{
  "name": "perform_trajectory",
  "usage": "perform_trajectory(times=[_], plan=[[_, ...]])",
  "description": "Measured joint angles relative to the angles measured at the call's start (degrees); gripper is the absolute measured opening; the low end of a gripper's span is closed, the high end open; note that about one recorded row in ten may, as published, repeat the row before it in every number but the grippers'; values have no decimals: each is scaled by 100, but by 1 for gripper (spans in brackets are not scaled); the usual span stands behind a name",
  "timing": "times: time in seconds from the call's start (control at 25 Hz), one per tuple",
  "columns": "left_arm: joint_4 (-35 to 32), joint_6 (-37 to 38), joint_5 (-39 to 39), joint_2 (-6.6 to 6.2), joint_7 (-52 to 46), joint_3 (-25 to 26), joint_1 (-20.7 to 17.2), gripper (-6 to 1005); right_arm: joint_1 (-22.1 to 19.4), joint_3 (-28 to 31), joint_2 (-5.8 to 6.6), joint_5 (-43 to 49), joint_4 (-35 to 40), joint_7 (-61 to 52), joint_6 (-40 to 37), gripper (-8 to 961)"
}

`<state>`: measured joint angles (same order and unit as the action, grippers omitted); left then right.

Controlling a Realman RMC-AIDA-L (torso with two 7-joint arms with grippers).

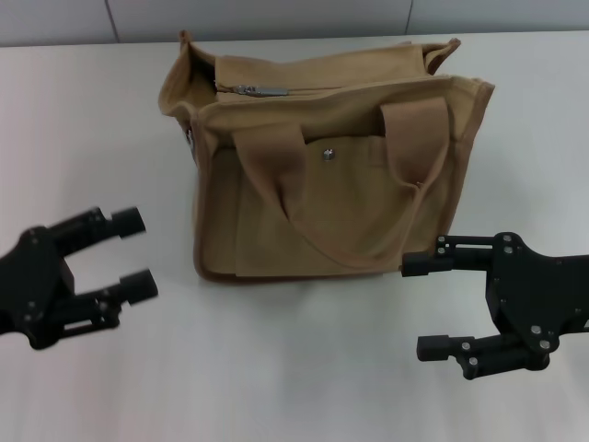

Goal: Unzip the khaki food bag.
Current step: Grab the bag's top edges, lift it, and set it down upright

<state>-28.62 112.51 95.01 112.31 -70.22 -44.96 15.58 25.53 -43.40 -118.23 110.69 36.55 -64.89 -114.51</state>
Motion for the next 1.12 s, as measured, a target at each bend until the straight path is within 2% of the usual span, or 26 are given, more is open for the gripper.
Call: perform_trajectory(times=[0.28, 0.64, 0.68, 0.76, 0.8, 0.84, 0.92, 1.12], plan=[[27, 97, 496, 13, 113, -19, 142, 830, 28, 111, 42, -46, 125, -248, -221, 777], [29, 56, 489, 78, 172, 135, 198, 829, 132, 606, 74, -57, 128, -391, -361, 768], [37, 40, 476, 105, 171, 217, 212, 829, 124, 708, 97, -57, 129, -398, -359, 766], [36, -48, 416, 277, 52, 534, 281, 829, 100, 928, 143, -56, 129, -400, -353, 764], [36, -48, 416, 277, 52, 534, 281, 829, 76, 1084, 193, -56, 109, -413, -365, 763], [36, -48, 416, 277, 52, 534, 281, 829, 76, 1084, 193, -56, 109, -413, -365, 762], [-91, -464, 345, 593, -233, 876, 436, 829, 51, 1193, 227, -58, 88, -458, -387, 760], [218, -955, 50, 630, -94, 863, 601, 829, 37, 1445, 241, -62, 112, -607, -474, 754]])
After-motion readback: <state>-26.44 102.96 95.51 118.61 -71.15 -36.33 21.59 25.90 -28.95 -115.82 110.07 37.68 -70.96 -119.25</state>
